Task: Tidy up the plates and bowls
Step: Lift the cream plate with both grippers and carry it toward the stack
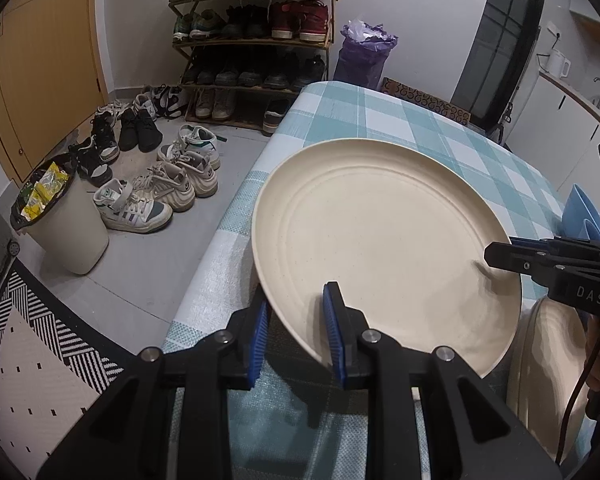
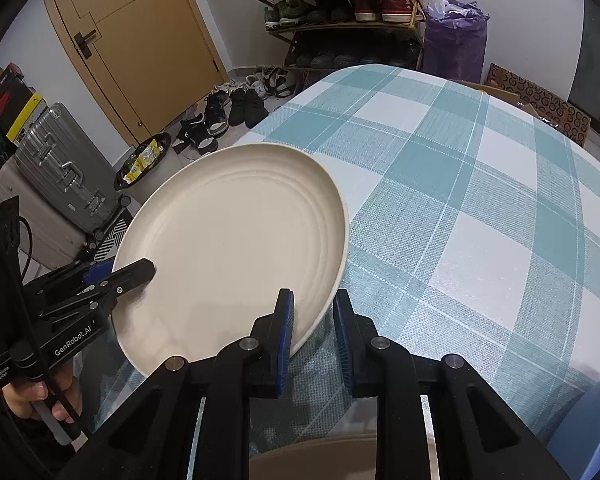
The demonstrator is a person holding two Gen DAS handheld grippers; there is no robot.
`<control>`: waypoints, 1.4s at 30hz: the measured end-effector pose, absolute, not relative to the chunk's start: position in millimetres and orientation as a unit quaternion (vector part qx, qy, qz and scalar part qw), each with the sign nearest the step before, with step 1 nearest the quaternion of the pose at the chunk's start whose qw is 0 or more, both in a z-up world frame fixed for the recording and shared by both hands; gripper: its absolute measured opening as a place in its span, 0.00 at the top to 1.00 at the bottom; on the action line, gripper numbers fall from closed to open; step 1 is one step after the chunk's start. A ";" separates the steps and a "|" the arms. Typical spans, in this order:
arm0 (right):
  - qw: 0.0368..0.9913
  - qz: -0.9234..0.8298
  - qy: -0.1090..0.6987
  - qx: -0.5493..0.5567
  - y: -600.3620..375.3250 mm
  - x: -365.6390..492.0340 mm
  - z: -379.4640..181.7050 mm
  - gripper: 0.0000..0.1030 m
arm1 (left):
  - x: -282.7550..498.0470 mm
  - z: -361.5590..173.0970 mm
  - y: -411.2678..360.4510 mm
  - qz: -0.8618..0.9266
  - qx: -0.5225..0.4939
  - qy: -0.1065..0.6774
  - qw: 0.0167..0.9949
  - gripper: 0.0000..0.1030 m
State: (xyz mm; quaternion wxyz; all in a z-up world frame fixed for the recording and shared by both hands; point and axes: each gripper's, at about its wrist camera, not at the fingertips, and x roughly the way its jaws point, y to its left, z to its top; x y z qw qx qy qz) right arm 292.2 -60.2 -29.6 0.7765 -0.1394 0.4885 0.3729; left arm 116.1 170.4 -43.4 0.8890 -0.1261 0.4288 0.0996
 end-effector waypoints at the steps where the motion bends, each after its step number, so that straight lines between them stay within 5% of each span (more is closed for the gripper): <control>1: 0.777 0.373 0.488 -0.139 -61.4 291.4 -28.5 0.80 | 115.2 -41.9 169.5 0.099 -0.125 0.428 0.890 0.76; 42: 0.817 0.346 0.450 -0.102 -158.3 236.9 24.9 0.80 | 74.7 4.1 95.9 0.044 -0.085 0.393 0.915 0.76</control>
